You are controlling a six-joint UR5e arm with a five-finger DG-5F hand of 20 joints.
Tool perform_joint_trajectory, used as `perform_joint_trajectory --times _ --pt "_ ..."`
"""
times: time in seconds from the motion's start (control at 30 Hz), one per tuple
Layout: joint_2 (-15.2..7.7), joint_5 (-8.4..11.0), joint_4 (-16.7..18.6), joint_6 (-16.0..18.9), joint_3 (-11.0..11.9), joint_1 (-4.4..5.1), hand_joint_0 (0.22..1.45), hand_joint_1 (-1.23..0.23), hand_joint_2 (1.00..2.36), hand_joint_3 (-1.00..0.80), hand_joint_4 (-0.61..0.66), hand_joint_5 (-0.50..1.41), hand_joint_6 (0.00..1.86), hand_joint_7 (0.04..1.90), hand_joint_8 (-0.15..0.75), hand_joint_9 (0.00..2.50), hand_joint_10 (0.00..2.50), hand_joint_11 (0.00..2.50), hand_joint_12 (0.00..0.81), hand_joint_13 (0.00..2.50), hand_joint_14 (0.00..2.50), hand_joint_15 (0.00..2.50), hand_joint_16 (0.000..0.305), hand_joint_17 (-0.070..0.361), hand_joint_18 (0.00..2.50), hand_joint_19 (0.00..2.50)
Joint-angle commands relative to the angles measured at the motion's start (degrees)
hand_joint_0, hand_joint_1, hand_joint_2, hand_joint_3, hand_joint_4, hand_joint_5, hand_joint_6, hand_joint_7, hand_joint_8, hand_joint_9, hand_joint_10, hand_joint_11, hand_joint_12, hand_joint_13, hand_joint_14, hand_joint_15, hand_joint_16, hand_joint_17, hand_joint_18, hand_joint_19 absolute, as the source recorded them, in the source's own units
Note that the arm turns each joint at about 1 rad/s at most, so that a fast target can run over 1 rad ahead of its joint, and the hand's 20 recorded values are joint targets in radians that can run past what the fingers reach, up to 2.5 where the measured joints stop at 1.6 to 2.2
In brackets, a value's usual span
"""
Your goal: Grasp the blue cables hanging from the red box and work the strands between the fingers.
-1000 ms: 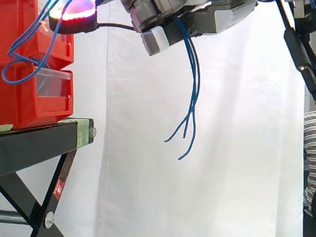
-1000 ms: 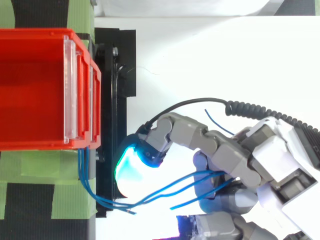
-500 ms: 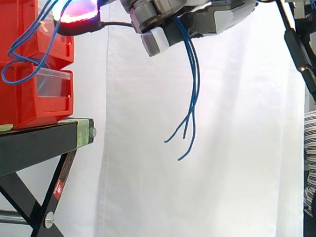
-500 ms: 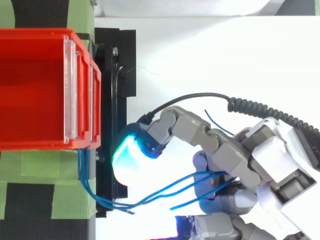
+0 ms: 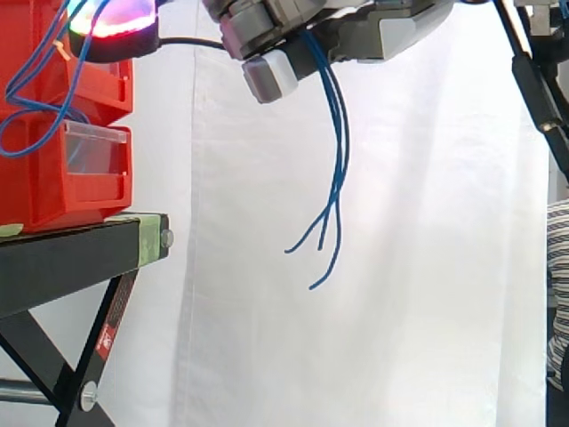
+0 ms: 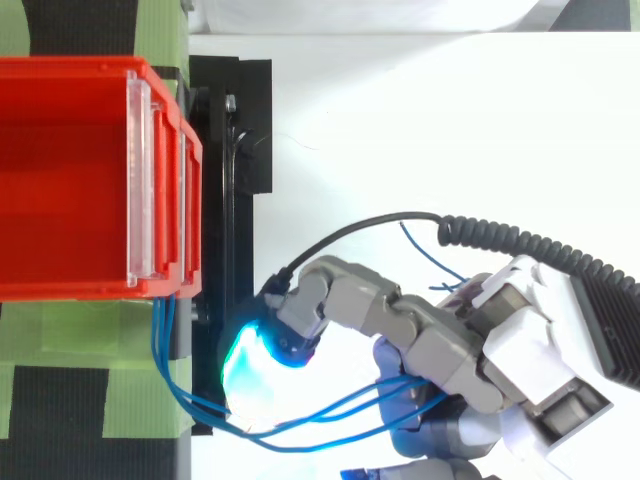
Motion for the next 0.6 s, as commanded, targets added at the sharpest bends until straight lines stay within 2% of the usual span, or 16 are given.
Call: perform_joint_trajectory --times 0.0,0.17,0.37,0.5,0.57 --pt "0.04 -0.04 0.08 0.19 0.06 0.0 0.82 -0.64 1.01 -0.79 0.25 0.07 0.37 1.31 0.384 0.99 2.5 2.5 0.419 1.08 2.5 1.64 0.046 0.104 1.46 1.18" --pt "-0.04 -0.04 0.08 0.8 0.06 0.0 0.84 -0.63 1.01 -0.76 0.25 0.14 0.44 1.31 0.384 0.99 2.5 2.5 0.419 1.08 2.5 1.64 0.046 0.104 1.46 1.18" --pt "0.04 0.05 -0.1 1.24 0.06 0.0 0.91 -0.63 1.01 -0.65 0.24 0.13 0.48 1.29 0.384 0.99 2.5 2.5 0.419 1.08 2.5 1.64 0.046 0.104 1.46 1.18" --pt "0.04 0.05 -0.01 1.24 0.06 0.0 0.91 -0.61 1.01 -0.72 0.24 0.15 0.25 1.35 0.384 0.99 2.5 2.5 0.419 1.08 2.5 1.64 0.046 0.104 1.46 1.18" --pt "-0.04 0.05 -0.01 1.24 -0.02 0.0 0.89 -0.61 1.01 -0.77 0.25 0.15 0.24 1.35 0.384 0.99 2.5 2.5 0.419 1.08 2.5 1.64 0.046 0.104 1.46 1.18"
